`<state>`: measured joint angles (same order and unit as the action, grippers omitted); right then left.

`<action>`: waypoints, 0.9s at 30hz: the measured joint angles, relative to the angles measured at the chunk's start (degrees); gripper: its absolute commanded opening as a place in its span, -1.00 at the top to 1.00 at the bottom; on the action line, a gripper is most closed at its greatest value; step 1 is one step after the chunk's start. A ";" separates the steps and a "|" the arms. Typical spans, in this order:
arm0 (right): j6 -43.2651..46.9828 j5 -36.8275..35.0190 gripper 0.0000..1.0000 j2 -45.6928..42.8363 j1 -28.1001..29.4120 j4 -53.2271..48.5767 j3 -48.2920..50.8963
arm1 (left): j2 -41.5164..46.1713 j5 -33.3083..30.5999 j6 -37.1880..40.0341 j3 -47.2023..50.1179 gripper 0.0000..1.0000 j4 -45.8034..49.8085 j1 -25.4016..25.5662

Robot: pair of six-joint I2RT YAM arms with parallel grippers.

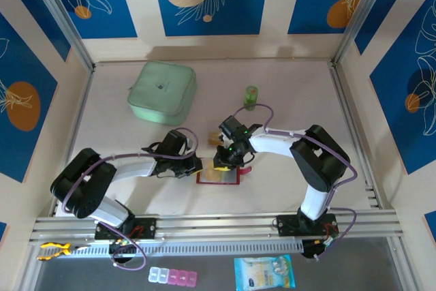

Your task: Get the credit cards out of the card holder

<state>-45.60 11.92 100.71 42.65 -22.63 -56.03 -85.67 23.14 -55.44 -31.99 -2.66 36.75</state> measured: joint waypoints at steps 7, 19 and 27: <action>1.09 -0.11 0.58 0.00 -0.20 0.04 0.00 | 0.00 0.02 0.00 0.00 0.82 -0.13 0.00; 2.62 -0.39 0.58 0.00 -1.09 0.11 0.00 | 0.76 -0.07 0.00 0.00 0.81 0.37 0.00; 2.78 -0.42 0.58 -0.02 -1.09 0.96 0.02 | 2.05 -0.26 0.00 0.00 0.81 0.57 0.00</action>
<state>-42.83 11.51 100.68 41.56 -21.67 -56.01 -83.61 22.87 -55.44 -31.99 -2.09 36.75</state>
